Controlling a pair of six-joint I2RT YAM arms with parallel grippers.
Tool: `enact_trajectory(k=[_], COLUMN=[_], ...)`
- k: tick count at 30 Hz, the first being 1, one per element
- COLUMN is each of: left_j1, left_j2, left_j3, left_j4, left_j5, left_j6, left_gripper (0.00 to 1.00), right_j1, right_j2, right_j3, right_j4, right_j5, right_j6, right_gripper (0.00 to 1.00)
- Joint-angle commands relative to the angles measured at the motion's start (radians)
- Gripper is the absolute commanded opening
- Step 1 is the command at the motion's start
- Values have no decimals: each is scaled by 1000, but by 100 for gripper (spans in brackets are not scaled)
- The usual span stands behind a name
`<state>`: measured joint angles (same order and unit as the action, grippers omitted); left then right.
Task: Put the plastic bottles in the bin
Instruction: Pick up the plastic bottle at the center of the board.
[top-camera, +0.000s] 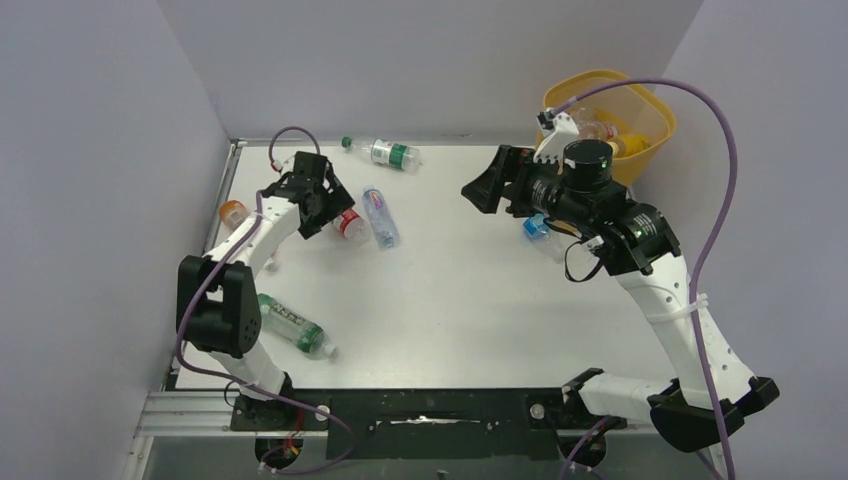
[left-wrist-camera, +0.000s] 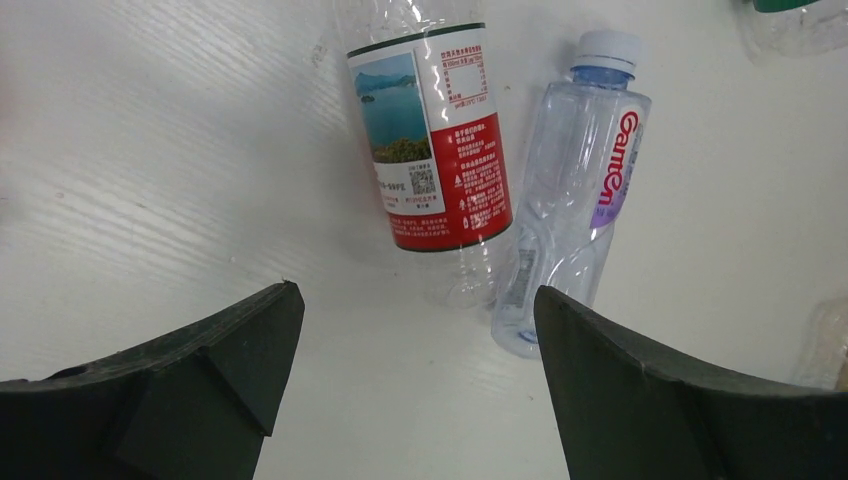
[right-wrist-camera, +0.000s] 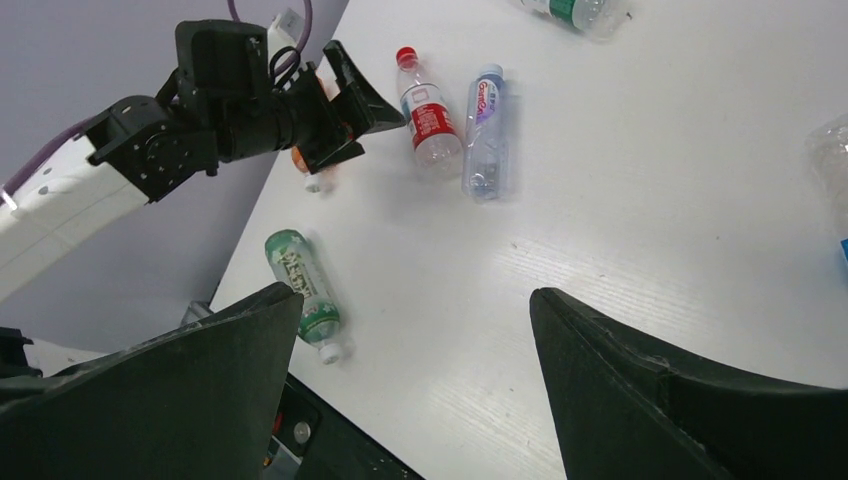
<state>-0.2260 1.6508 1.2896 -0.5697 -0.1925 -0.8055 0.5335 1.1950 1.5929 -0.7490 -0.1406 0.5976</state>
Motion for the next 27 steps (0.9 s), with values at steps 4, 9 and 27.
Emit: enact_trajectory(k=[4, 9, 27], left_j1=[11, 13, -8], left_j2=[128, 215, 308], left_j3=[98, 148, 111], left_j4=[149, 164, 132], left_j5=[19, 22, -65], left_j6=[-100, -118, -32], left_gripper=[87, 87, 71], right_j1=[21, 23, 26], right_j2=[-41, -41, -32], right_j3=[-84, -134, -228], right_j4=[69, 78, 149], right_j5=[3, -2, -34], right_j6=[-7, -17, -8], right_gripper=[88, 88, 89])
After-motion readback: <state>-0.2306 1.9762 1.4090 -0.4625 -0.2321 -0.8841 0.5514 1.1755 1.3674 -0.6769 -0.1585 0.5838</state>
